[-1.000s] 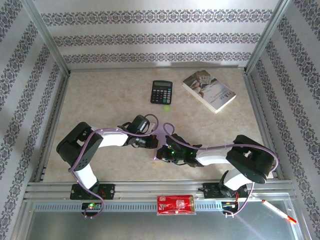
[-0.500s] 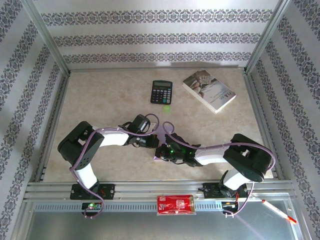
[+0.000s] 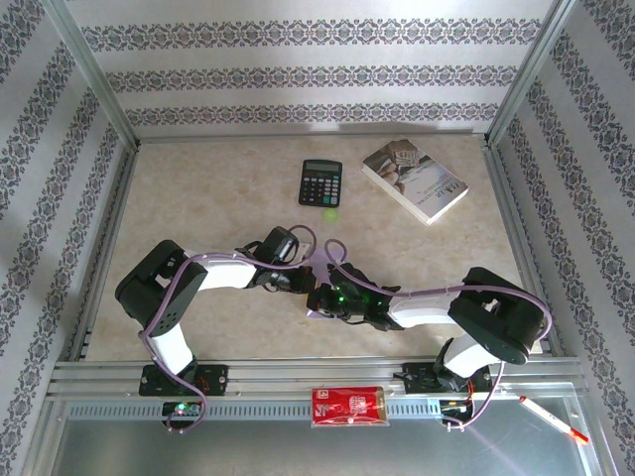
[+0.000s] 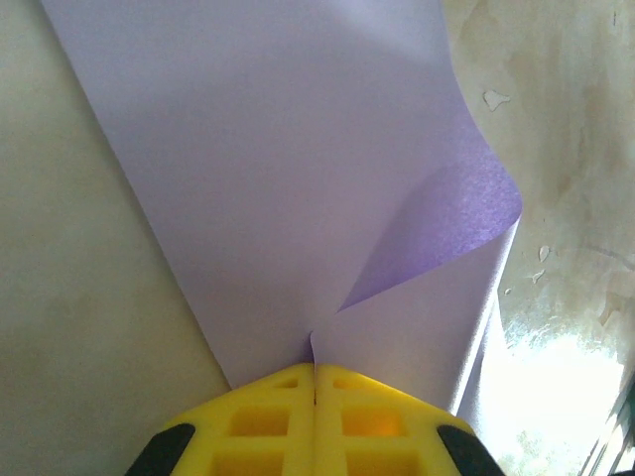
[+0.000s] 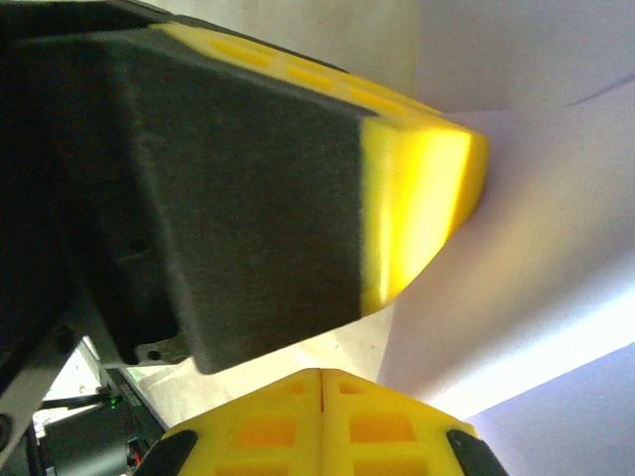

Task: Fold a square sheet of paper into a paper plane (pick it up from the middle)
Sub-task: Fold the triangle at the bottom-center of the table.

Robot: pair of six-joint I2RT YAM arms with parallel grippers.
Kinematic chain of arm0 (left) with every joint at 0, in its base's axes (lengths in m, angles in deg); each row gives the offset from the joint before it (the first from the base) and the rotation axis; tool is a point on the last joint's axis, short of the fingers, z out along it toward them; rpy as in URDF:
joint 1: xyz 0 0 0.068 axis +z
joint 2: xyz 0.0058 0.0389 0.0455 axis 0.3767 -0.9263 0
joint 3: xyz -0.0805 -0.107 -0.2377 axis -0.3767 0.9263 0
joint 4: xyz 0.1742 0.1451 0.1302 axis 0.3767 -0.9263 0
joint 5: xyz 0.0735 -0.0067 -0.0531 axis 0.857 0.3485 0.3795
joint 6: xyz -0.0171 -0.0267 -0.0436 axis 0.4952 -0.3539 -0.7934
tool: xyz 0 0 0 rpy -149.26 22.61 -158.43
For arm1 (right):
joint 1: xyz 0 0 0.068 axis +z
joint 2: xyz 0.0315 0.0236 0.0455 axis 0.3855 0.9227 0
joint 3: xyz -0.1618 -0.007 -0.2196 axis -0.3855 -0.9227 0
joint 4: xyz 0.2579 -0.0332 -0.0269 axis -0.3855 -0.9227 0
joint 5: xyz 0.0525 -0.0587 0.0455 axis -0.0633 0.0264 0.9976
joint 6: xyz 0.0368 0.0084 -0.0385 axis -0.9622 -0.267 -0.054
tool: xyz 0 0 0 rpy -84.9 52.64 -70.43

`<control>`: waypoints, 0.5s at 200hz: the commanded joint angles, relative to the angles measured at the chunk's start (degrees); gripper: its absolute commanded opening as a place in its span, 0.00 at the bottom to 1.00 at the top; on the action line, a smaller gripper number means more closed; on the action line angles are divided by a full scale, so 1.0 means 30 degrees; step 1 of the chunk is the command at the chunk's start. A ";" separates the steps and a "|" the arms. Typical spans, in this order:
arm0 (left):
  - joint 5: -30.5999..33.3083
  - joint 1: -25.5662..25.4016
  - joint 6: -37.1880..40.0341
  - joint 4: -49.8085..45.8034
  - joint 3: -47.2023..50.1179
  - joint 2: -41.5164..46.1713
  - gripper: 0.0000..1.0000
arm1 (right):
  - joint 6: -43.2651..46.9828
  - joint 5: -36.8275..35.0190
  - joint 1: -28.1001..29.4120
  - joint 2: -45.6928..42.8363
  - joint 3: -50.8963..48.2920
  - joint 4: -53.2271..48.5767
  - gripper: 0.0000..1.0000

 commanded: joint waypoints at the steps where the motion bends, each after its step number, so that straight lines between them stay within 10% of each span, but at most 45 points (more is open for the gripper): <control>1: 0.2185 0.0166 0.0339 -0.2858 0.0785 -0.1601 0.00 | -0.0273 -0.0247 0.0210 0.0601 -0.0007 0.0452 0.03; 100: 0.2192 0.0166 0.0442 -0.2902 0.0589 -0.1784 0.00 | -0.0353 -0.0474 0.0203 0.1380 -0.0698 0.0754 0.03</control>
